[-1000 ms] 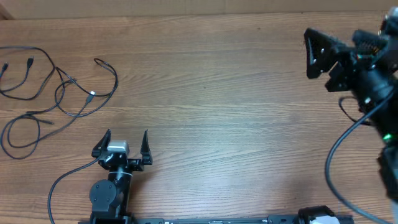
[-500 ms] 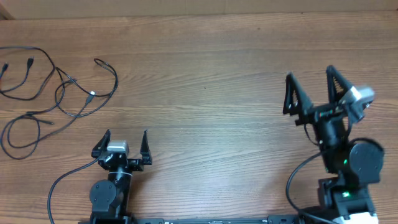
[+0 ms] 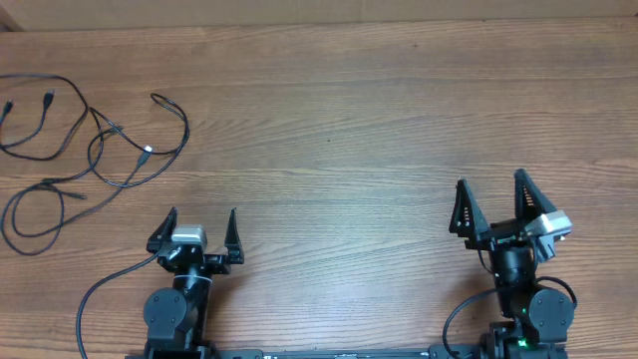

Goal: Untangle cables

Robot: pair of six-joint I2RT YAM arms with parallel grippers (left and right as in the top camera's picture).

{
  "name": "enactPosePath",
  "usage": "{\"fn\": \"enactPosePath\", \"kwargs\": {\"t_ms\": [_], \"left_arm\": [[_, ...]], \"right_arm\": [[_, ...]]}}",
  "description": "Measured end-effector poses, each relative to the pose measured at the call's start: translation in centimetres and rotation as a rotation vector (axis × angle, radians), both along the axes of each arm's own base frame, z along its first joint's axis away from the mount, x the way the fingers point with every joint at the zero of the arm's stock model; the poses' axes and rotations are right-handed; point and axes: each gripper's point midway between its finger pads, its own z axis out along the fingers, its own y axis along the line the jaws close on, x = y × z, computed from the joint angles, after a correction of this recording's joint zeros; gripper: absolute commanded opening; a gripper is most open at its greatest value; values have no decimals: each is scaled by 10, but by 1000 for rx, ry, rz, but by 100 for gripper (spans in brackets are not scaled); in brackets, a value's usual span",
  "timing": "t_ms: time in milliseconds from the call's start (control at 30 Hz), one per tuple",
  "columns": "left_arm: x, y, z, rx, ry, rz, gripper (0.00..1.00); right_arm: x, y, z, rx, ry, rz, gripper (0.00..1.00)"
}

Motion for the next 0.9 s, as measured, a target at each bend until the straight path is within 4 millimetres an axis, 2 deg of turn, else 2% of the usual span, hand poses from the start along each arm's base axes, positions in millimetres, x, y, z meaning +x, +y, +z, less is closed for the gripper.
{"fn": "enactPosePath", "kwargs": {"t_ms": [233,333,400,567,667,900], "left_arm": [[0,0,0,0,1,0,100],[0,0,0,0,1,0,100],[0,0,0,0,0,0,100],[0,0,0,0,0,0,100],[0,0,0,0,0,0,100],[0,0,0,0,0,0,100]], "right_arm": [[3,-3,-31,-7,129,-13,100],[4,-4,-54,-12,224,-15,100],[4,-4,-76,-17,315,-18,100],[-2,-10,-100,-19,411,-48,100],[-5,-13,-106,-24,431,-70,100],[-8,-12,-94,-121,364,-75,100]]}}
